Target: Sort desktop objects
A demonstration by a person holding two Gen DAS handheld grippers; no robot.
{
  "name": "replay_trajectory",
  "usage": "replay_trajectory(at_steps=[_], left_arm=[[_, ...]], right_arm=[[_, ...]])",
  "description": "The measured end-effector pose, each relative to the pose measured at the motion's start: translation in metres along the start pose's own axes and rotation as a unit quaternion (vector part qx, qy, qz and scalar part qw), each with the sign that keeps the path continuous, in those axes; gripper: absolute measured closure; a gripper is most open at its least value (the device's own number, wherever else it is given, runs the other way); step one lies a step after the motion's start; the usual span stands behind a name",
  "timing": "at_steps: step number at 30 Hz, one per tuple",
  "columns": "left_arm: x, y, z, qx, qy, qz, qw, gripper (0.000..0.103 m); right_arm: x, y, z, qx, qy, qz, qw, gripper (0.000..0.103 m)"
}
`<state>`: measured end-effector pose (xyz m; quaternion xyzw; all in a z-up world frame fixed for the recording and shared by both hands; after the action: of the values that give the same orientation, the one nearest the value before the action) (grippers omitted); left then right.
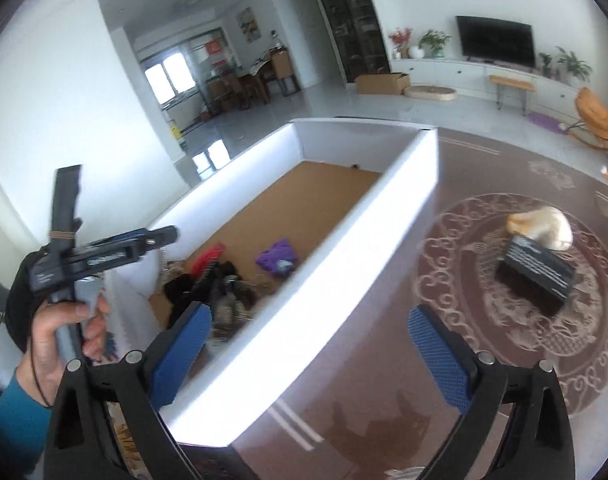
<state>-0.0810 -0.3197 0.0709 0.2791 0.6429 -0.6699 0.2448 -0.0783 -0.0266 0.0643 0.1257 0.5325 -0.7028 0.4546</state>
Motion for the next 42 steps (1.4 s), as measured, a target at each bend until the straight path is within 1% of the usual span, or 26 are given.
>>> replay_trajectory(at_steps=[1,3,5,7,8,9,11,13,15,19,21,24,26,28,32,34,37,38,42], left_arm=[[-0.006,-0.003,-0.018,0.013,0.016,-0.010,0.9997,0.013],[-0.019,-0.010,-0.059,0.043,0.054,-0.026,0.9973,0.013],[-0.034,-0.015,-0.102,0.072,0.098,-0.042,0.9916,0.013],[-0.046,-0.017,-0.145,0.101,0.142,-0.051,0.9833,0.013],[-0.049,-0.017,-0.166,0.116,0.160,-0.051,0.9790,0.010],[-0.052,-0.015,-0.185,0.129,0.176,-0.046,0.9748,0.002],[-0.048,-0.009,-0.221,0.149,0.197,-0.036,0.9683,0.000],[-0.031,0.001,-0.254,0.167,0.203,-0.020,0.9645,0.000],[-0.006,0.015,-0.280,0.179,0.194,0.007,0.9644,0.000],[0.048,0.034,-0.307,0.188,0.160,0.063,0.9669,0.000],[0.062,0.037,-0.314,0.187,0.149,0.077,0.9679,0.000],[0.078,0.029,-0.319,0.181,0.128,0.082,0.9718,0.000],[0.087,0.017,-0.323,0.173,0.114,0.082,0.9749,0.000],[0.097,0.001,-0.326,0.153,0.107,0.080,0.9792,0.000],[0.124,-0.041,-0.340,0.108,0.093,0.074,0.9871,0.000],[0.147,-0.066,-0.351,0.103,0.072,0.087,0.9883,0.000],[0.172,-0.092,-0.359,0.103,0.011,0.099,0.9897,0.000],[0.177,-0.097,-0.361,0.098,0.000,0.099,0.9902,0.000],[0.198,-0.106,-0.367,0.083,-0.009,0.116,0.9897,0.000]], right_arm=[[-0.003,0.003,-0.027,0.014,0.031,-0.007,0.999,0.001],[-0.009,0.016,-0.084,0.044,0.099,-0.001,0.994,0.001],[-0.014,0.031,-0.136,0.069,0.163,0.008,0.984,0.002],[-0.027,0.047,-0.180,0.088,0.210,0.006,0.974,0.002],[-0.035,0.054,-0.197,0.096,0.228,0.004,0.969,0.001],[-0.043,0.057,-0.213,0.103,0.241,0.002,0.965,0.002],[-0.057,0.061,-0.237,0.115,0.261,-0.004,0.958,0.001],[-0.066,0.065,-0.252,0.125,0.274,-0.009,0.954,0.001],[-0.072,0.071,-0.258,0.127,0.282,-0.012,0.951,0.001],[-0.068,0.074,-0.271,0.120,0.301,0.008,0.946,0.002],[-0.068,0.075,-0.275,0.126,0.289,0.004,0.949,0.000],[-0.067,0.078,-0.276,0.127,0.290,-0.001,0.948,0.000],[-0.065,0.078,-0.276,0.127,0.291,-0.003,0.948,0.000],[-0.064,0.078,-0.276,0.127,0.291,-0.003,0.948,0.000],[-0.063,0.079,-0.275,0.127,0.292,-0.004,0.948,0.000],[-0.063,0.079,-0.275,0.127,0.292,-0.004,0.948,0.000],[-0.063,0.078,-0.274,0.127,0.292,-0.004,0.948,0.000],[-0.063,0.078,-0.274,0.127,0.292,-0.004,0.948,0.000],[-0.063,0.078,-0.274,0.127,0.292,-0.004,0.948,0.000]])
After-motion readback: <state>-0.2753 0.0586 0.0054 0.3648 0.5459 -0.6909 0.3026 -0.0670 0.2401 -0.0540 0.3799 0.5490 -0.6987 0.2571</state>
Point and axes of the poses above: each gripper's, at about its wrist camera, not at the fingertips, and x roughly the way its jaws point, z to its left, y to its underside, the point moved 2 cm from there along x, roughly the way its jaws point, and after that the axes turned 12 degrees about x, right-handed, at the moved point
